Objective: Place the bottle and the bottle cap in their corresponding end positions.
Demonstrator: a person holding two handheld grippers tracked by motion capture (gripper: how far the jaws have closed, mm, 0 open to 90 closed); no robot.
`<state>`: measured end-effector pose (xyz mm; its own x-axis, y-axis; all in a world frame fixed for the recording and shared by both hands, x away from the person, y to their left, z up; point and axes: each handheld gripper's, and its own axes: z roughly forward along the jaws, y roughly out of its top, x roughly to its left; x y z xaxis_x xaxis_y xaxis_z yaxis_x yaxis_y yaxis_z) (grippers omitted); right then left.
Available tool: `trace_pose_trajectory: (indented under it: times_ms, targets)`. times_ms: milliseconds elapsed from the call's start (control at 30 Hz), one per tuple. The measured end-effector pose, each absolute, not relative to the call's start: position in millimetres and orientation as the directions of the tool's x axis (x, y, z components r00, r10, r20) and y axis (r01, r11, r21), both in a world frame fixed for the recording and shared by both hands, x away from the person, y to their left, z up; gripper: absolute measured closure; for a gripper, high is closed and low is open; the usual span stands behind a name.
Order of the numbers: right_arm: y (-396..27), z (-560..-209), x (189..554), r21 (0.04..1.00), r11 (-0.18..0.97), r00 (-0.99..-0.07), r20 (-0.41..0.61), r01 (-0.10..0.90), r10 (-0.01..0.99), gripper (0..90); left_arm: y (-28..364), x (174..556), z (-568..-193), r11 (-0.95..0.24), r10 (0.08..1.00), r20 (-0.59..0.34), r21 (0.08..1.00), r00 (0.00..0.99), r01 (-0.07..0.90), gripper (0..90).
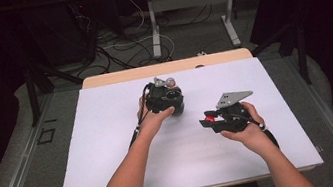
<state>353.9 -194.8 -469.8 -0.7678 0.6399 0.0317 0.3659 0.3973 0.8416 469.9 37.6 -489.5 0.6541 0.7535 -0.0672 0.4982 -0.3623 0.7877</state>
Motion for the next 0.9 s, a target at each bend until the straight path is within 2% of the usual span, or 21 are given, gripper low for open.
trace_pose_trajectory:
  times_ms: [233, 533, 900]
  targets:
    - [-196, -471, 354, 0.842, 0.391, -0.766, 0.04, 0.372, 0.642, 61.2, 31, 466, -499, -0.382, 0.752, -0.064, 0.769, 0.656, 0.512, 29.7]
    - [-195, -472, 354, 0.84, 0.394, -0.767, 0.038, 0.372, 0.641, 61.2, 33, 462, -505, -0.417, 0.733, -0.022, 0.775, 0.679, 0.475, 29.1]
    - [-193, -473, 354, 0.837, 0.404, -0.77, 0.033, 0.369, 0.637, 61.2, 33, 462, -506, -0.395, 0.742, -0.047, 0.776, 0.669, 0.493, 28.5]
